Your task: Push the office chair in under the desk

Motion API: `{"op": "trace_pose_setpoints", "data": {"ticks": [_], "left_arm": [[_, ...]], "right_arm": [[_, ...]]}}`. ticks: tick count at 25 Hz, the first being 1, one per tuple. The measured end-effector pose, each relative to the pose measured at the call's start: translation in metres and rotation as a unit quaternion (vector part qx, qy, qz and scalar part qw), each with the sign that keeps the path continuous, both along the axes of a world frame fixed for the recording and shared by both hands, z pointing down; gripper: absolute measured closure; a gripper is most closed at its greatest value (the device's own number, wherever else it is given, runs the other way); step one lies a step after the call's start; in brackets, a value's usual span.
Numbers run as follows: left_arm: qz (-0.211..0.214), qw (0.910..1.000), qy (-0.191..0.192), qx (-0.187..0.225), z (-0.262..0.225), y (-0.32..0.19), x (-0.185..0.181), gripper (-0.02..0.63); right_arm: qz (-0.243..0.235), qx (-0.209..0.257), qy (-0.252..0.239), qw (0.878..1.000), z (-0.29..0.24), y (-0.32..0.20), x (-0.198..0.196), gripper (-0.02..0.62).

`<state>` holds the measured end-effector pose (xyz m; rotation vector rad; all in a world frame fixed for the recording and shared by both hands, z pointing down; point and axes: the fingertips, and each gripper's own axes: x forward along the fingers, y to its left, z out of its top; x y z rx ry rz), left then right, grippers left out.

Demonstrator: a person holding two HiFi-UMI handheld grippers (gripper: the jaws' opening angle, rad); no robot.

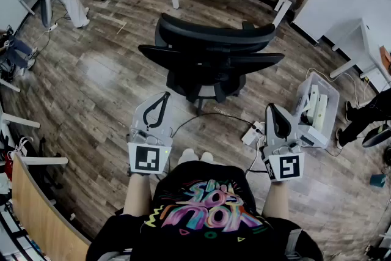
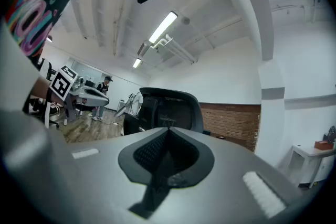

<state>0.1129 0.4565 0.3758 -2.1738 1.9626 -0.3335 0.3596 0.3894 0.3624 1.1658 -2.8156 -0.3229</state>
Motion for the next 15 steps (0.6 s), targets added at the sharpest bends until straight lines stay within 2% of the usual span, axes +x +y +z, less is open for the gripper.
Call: {"op": "trace_pose_setpoints", "data": {"ticks": [15], "left_arm": [[-0.029, 0.9995, -0.01, 0.0, -0.001, 0.003, -0.002, 0.604]], "right_arm": [[0.011, 0.005, -0.001, 1.0, 0.006, -0.007, 0.018, 0.594]]}}
